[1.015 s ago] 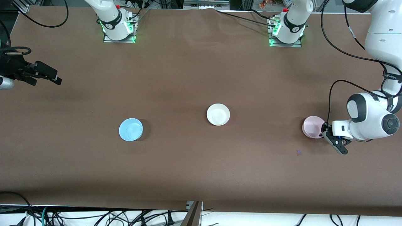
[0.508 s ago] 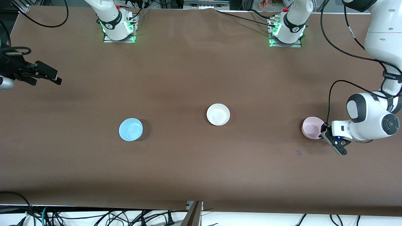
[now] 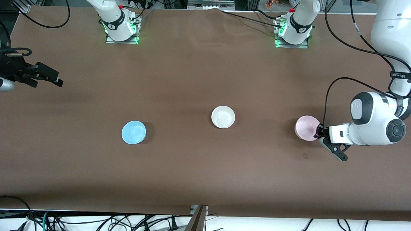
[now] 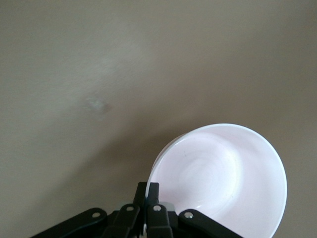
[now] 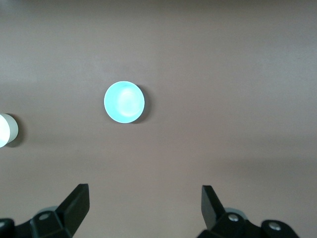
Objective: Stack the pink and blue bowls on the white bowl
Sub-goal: 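Carry the pink bowl with the left gripper over the white bowl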
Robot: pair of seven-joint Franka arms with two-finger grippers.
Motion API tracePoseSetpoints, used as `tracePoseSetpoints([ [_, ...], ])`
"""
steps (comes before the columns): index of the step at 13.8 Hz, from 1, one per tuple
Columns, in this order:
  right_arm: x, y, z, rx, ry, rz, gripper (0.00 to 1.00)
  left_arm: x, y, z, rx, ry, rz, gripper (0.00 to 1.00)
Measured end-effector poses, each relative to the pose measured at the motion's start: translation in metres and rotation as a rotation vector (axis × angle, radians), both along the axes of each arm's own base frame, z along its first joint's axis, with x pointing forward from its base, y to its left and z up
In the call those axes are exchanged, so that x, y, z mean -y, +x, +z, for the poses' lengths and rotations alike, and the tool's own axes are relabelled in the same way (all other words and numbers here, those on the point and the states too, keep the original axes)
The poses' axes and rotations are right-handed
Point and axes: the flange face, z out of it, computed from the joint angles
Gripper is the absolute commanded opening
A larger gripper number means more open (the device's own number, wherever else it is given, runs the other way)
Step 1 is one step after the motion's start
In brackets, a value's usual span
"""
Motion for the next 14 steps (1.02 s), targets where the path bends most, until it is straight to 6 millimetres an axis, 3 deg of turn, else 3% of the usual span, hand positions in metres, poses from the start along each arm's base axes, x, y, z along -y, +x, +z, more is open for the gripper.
tracePoseSetpoints([
  [3, 0.003, 0.0, 0.003, 0.006, -0.013, -0.002, 1.0, 0.069, -0.002, 0.022, -0.049, -0.009, 0.162, 0.0],
  [6, 0.007, -0.002, 0.007, 0.006, -0.083, 0.006, 1.0, 0.148, -0.014, 0.03, -0.102, 0.019, 0.296, 0.0],
  [11, 0.006, -0.003, 0.007, -0.004, -0.114, 0.015, 1.0, 0.287, -0.051, 0.019, -0.13, 0.068, 0.462, 0.0],
  [14, 0.006, -0.003, 0.007, -0.003, -0.118, 0.016, 1.0, 0.337, -0.069, 0.002, -0.129, 0.076, 0.508, 0.0],
])
